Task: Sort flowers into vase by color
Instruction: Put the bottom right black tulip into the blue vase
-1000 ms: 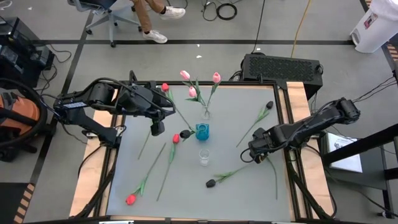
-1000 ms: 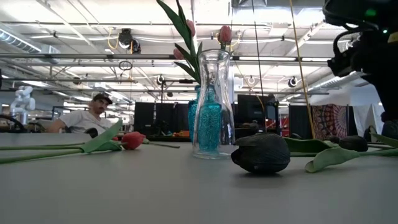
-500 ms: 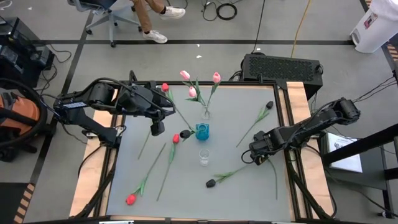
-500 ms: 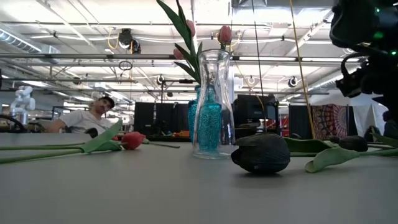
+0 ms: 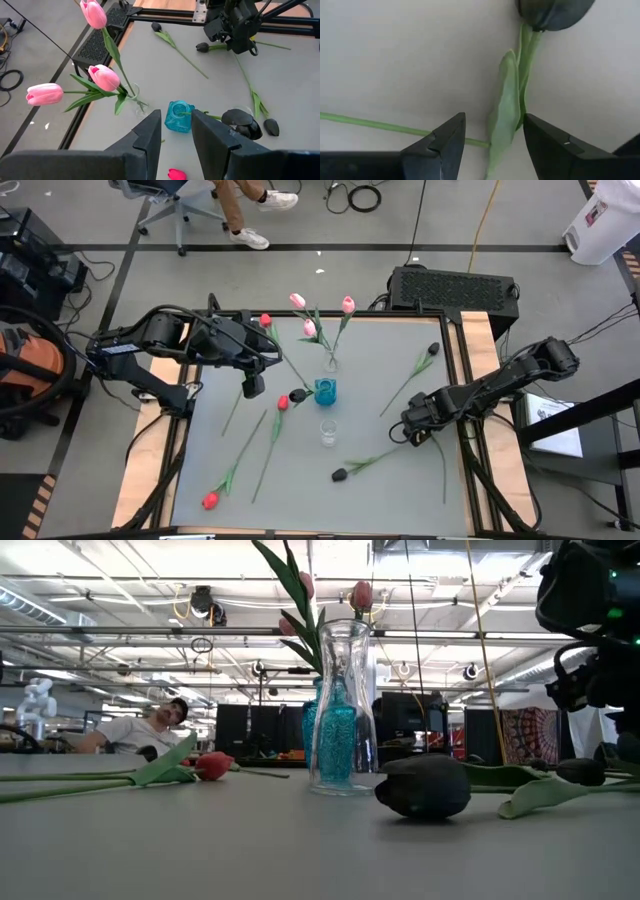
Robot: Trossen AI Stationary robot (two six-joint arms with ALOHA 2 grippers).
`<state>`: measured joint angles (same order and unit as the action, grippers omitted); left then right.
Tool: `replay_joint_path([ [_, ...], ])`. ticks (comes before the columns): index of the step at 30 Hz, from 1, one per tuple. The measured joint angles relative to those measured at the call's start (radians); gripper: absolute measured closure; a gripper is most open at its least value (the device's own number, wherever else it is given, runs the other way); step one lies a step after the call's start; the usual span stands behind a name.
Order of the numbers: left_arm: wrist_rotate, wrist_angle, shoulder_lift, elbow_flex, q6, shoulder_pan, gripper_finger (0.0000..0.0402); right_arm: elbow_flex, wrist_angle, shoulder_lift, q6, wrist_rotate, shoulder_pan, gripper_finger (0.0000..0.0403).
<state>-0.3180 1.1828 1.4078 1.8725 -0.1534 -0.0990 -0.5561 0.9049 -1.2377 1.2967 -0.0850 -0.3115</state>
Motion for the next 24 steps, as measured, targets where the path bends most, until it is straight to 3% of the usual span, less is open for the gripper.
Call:
replay_joint_path([
  [24, 0.000, 0.000, 0.000, 0.000, -0.023, 0.000, 0.0288, 0.000, -0.063, 0.000, 0.110, -0.019, 0.000, 0.0214],
])
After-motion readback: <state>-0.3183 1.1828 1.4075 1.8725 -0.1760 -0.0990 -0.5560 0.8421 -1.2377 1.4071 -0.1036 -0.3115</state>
